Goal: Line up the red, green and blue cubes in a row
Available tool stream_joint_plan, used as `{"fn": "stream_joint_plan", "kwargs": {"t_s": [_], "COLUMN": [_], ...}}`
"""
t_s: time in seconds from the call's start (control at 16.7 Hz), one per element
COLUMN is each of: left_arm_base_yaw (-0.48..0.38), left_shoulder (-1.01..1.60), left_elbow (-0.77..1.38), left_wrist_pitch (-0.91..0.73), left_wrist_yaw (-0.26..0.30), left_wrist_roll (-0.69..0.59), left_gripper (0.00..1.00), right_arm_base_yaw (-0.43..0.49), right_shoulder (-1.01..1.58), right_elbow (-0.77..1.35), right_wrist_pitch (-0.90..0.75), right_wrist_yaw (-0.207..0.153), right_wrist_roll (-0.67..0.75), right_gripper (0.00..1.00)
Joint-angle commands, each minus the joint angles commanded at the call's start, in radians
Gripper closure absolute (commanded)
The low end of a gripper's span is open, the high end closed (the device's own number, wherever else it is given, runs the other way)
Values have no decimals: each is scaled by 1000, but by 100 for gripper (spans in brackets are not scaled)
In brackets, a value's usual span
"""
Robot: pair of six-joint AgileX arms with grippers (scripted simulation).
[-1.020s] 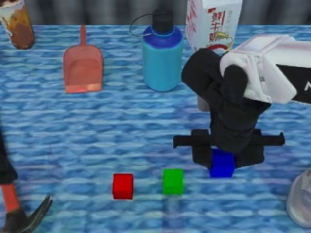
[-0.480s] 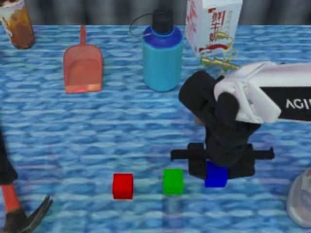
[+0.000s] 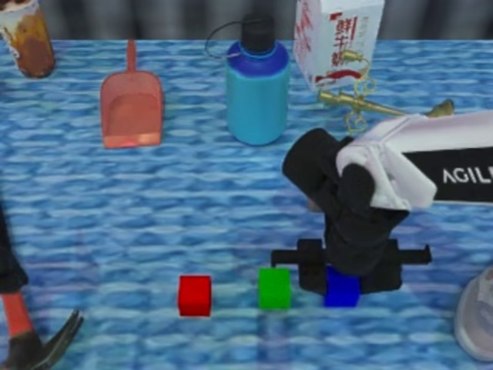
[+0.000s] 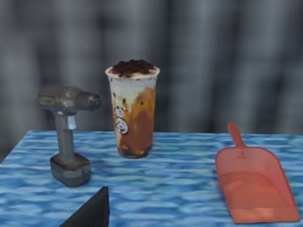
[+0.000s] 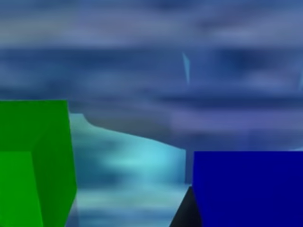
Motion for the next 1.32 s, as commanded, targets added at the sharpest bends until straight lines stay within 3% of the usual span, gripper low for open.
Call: {"fn": "stream_joint_plan", "kwargs": {"t_s": [0.72, 1.32], "left_arm_base_yaw": [0, 0], "left_shoulder": [0, 0], "left_elbow": [0, 0], "left_wrist_pitch": [0, 0], "left_wrist_yaw": [0, 0], "left_wrist_roll": [0, 0], "left_gripper": [0, 0], "right_arm_base_yaw": [0, -1], "right_shoulder": [0, -2], "right_elbow": [0, 3], "right_wrist_pitch": [0, -4], "right_wrist_yaw": [0, 0], "right_wrist_roll": [0, 0], "right_gripper": [2, 0]}}
